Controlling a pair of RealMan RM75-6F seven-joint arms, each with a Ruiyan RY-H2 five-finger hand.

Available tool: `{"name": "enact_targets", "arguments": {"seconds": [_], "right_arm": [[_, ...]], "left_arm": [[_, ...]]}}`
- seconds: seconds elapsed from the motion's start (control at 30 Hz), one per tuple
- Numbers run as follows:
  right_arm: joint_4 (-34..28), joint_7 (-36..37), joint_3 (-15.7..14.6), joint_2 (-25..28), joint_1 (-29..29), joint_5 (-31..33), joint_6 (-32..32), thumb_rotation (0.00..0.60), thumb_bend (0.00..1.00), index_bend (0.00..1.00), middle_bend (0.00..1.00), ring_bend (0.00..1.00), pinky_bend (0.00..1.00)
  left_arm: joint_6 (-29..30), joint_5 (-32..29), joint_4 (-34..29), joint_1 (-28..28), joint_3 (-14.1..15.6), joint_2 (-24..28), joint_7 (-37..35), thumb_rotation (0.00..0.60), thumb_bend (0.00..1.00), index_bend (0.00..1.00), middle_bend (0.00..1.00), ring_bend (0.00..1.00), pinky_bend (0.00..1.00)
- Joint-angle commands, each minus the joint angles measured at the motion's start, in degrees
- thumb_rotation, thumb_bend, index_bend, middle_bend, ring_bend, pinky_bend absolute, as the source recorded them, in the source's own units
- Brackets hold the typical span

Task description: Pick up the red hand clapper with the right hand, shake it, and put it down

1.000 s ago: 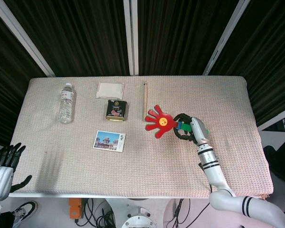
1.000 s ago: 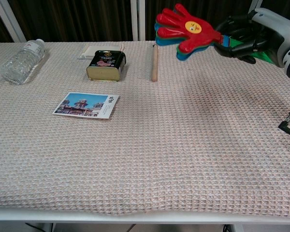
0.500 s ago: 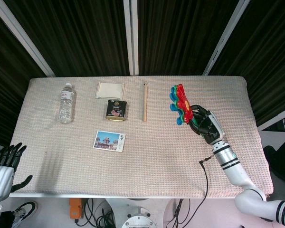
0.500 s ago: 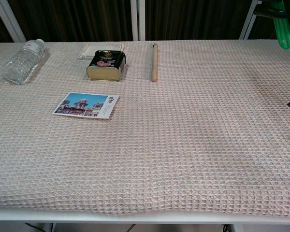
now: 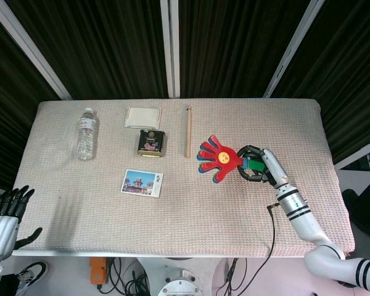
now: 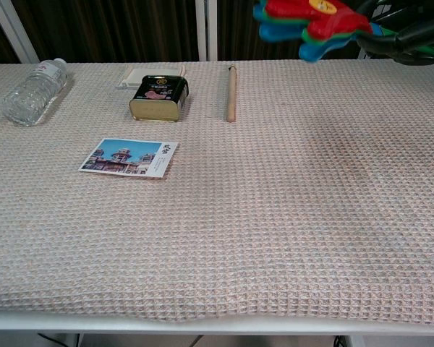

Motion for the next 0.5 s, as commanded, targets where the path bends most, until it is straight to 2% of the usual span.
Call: {"name": "enact_targets", "arguments": {"seconds": [0.03,0.13,0.37,0.47,0.5], "right_arm": [[-3.7,-42.4,-4.0,-0.7,3.7,14.3,4.8,0.600,0.50,0.97,0.91,1.00,1.00],[-5.8,-40.8,-2.9,0.0,3.6,14.9,5.4,0.600,0.50,0.96,0.91,1.00,1.00],[-9.3,-25.3,1.6,1.8,1.3,12.7,6.5,0.600,0.50,0.97,0.93,1.00,1.00],[-12.1,-10.1,5.3,2.6,-0.8,12.4,5.2,0.600,0.50,0.97,0.93,1.00,1.00],[-13.5,-0.9,7.2,3.4,-2.0,12.4,3.2,0.600,0.50,0.97,0.93,1.00,1.00]], "left_arm": [[0.0,0.0,0.0,0.0,0.0,0.0,0.1,0.600,0.18,0.04,0.00,0.00,0.00],[0.0,0.0,-0.2,0.0,0.0,0.1,0.2,0.600,0.18,0.04,0.00,0.00,0.00],[-0.1,0.0,-0.3,-0.2,-0.1,0.1,0.3,0.600,0.18,0.04,0.00,0.00,0.00],[-0.2,-0.1,-0.2,-0.2,-0.1,0.0,0.2,0.600,0.18,0.04,0.00,0.00,0.00],[-0.3,-0.1,-0.2,-0.2,-0.1,0.0,0.1,0.600,0.18,0.04,0.00,0.00,0.00]]}}
